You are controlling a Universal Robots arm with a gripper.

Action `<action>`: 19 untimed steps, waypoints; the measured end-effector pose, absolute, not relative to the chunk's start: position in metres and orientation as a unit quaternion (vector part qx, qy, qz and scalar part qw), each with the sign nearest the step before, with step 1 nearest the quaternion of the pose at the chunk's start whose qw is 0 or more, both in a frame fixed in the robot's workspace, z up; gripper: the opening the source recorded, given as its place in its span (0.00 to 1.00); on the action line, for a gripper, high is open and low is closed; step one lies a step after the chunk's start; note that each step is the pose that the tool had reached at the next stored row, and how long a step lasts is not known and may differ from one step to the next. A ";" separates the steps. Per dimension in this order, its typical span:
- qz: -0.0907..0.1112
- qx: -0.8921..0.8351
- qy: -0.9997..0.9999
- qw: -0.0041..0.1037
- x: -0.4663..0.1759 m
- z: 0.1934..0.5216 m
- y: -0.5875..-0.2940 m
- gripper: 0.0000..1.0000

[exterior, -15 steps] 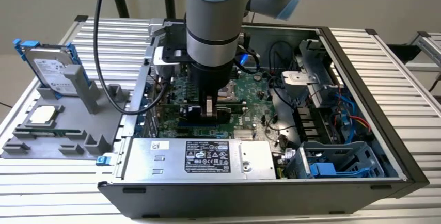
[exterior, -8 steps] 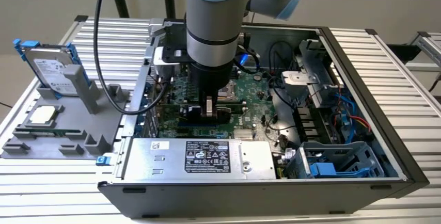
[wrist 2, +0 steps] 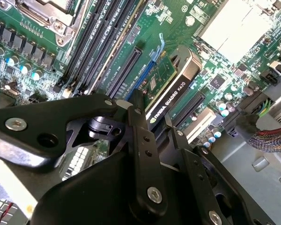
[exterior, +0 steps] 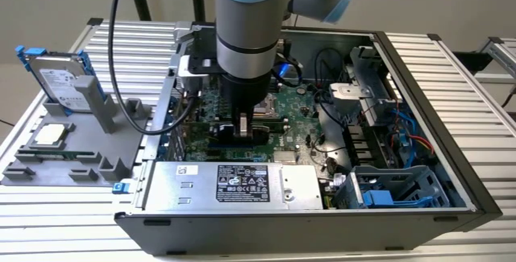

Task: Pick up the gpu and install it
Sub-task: 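Insert the gpu into the slot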

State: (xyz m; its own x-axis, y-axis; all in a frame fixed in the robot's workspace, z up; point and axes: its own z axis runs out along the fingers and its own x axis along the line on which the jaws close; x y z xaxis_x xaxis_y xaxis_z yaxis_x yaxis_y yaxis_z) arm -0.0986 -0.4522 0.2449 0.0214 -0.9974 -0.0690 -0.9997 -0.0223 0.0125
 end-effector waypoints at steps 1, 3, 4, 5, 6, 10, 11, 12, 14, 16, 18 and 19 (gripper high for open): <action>0.029 -0.714 0.699 0.020 -0.099 0.245 -0.452 0.00; 0.029 -0.714 0.699 0.019 -0.099 0.245 -0.452 0.00; 0.029 -0.714 0.699 0.019 -0.099 0.245 -0.452 0.00; 0.029 -0.714 0.699 0.019 -0.099 0.244 -0.452 0.00; 0.029 -0.714 0.699 0.019 -0.099 0.244 -0.452 0.00; 0.029 -0.714 0.699 0.019 -0.099 0.242 -0.452 0.00; 0.029 -0.714 0.699 0.019 -0.099 0.242 -0.452 0.00; 0.029 -0.714 0.699 0.019 -0.099 0.241 -0.452 0.00; 0.029 -0.714 0.699 0.019 -0.099 0.241 -0.452 0.00; 0.029 -0.714 0.699 0.019 -0.099 0.240 -0.452 0.00; 0.029 -0.714 0.699 0.019 -0.099 0.239 -0.452 0.00; 0.029 -0.714 0.699 0.019 -0.099 0.239 -0.452 0.00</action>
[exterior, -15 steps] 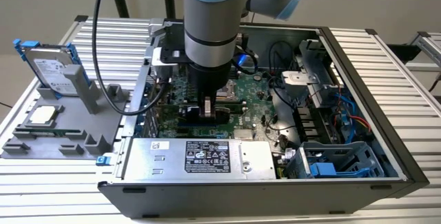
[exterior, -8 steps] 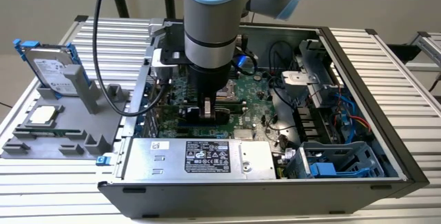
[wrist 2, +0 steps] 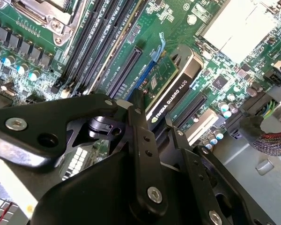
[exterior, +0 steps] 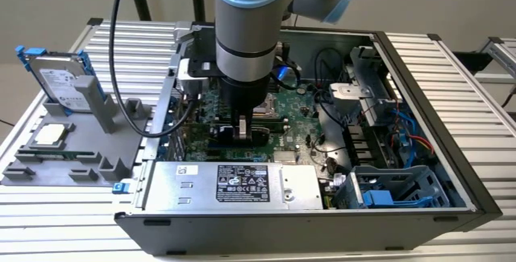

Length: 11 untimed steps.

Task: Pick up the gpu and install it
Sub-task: 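Insert the gpu into the slot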

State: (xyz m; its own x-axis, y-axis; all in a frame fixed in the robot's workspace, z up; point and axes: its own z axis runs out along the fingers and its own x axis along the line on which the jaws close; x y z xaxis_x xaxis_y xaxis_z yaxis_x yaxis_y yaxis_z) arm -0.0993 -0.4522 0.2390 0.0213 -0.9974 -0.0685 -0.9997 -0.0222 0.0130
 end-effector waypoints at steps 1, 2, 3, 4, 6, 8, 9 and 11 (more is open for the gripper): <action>0.029 -0.714 0.699 0.019 -0.099 0.239 -0.452 0.00; 0.029 -0.714 0.699 0.019 -0.100 0.239 -0.452 0.00; 0.029 -0.714 0.699 0.019 -0.100 0.239 -0.452 0.00; 0.029 -0.714 0.699 0.019 -0.100 0.239 -0.452 0.00; 0.029 -0.714 0.699 0.019 -0.100 0.239 -0.452 0.00; 0.029 -0.714 0.699 0.019 -0.101 0.239 -0.452 0.00; 0.029 -0.714 0.699 0.019 -0.101 0.239 -0.452 0.00; 0.029 -0.714 0.699 0.019 -0.101 0.239 -0.452 0.00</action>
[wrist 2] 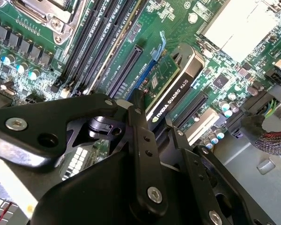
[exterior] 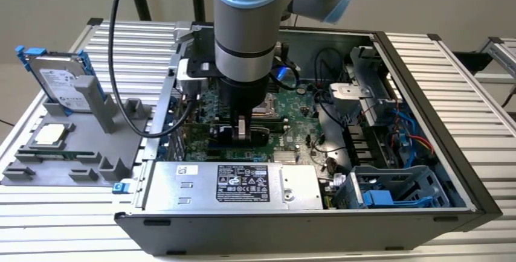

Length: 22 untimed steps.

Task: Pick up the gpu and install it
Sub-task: 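Insert the gpu into the slot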

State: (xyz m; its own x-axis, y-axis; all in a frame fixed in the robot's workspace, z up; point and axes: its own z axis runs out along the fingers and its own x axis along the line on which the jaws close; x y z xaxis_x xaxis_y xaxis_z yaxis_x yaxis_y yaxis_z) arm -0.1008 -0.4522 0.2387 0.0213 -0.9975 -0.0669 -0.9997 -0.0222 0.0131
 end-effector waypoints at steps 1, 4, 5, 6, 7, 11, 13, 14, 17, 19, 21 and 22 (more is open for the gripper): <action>0.029 -0.714 0.699 0.019 -0.101 0.238 -0.452 0.00; 0.028 -0.714 0.699 0.019 -0.101 0.236 -0.452 0.00; 0.028 -0.714 0.699 0.019 -0.101 0.236 -0.452 0.00; 0.028 -0.714 0.699 0.019 -0.101 0.235 -0.452 0.00; 0.028 -0.714 0.699 0.019 -0.101 0.235 -0.452 0.00; 0.028 -0.714 0.699 0.019 -0.101 0.233 -0.452 0.00; 0.029 -0.714 0.699 0.019 -0.101 0.233 -0.452 0.00; 0.028 -0.714 0.699 0.019 -0.101 0.233 -0.452 0.00; 0.029 -0.714 0.699 0.019 -0.101 0.232 -0.452 0.00; 0.029 -0.714 0.699 0.020 -0.101 0.232 -0.452 1.00; 0.029 -0.714 0.699 0.019 -0.101 0.232 -0.452 1.00; 0.029 -0.714 0.699 0.019 -0.101 0.232 -0.452 1.00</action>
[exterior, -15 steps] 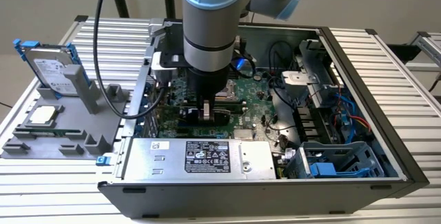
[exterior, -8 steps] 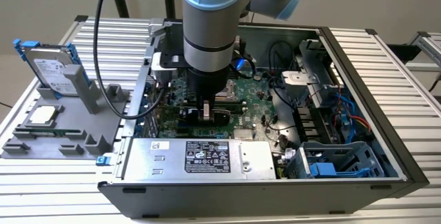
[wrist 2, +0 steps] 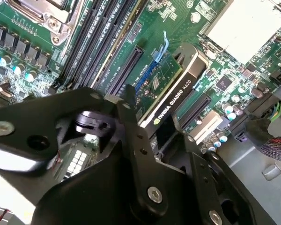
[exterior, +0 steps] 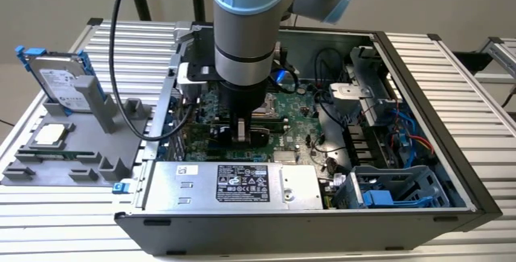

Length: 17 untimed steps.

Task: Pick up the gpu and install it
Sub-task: 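Insert the gpu into the slot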

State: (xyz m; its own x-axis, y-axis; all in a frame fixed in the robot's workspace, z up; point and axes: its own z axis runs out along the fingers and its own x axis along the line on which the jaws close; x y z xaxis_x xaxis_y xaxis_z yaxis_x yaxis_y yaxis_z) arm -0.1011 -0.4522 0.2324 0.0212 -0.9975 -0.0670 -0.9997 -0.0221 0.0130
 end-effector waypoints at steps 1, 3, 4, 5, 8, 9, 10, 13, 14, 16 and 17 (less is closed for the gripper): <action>0.028 -0.714 0.699 0.019 -0.101 0.233 -0.452 1.00; 0.029 -0.714 0.699 0.019 -0.101 0.241 -0.452 1.00; 0.029 -0.714 0.699 0.019 -0.101 0.246 -0.452 1.00; 0.029 -0.714 0.699 0.019 -0.101 0.250 -0.452 1.00; 0.029 -0.714 0.699 0.019 -0.101 0.264 -0.452 1.00; 0.029 -0.714 0.699 0.019 -0.101 0.268 -0.452 1.00; 0.029 -0.714 0.699 0.019 -0.101 0.273 -0.452 1.00; 0.029 -0.714 0.699 0.019 -0.101 0.279 -0.452 1.00; 0.028 -0.714 0.699 0.019 -0.101 0.279 -0.452 0.00; 0.028 -0.714 0.699 0.019 -0.101 0.279 -0.452 0.00; 0.028 -0.714 0.699 0.019 -0.101 0.279 -0.452 0.00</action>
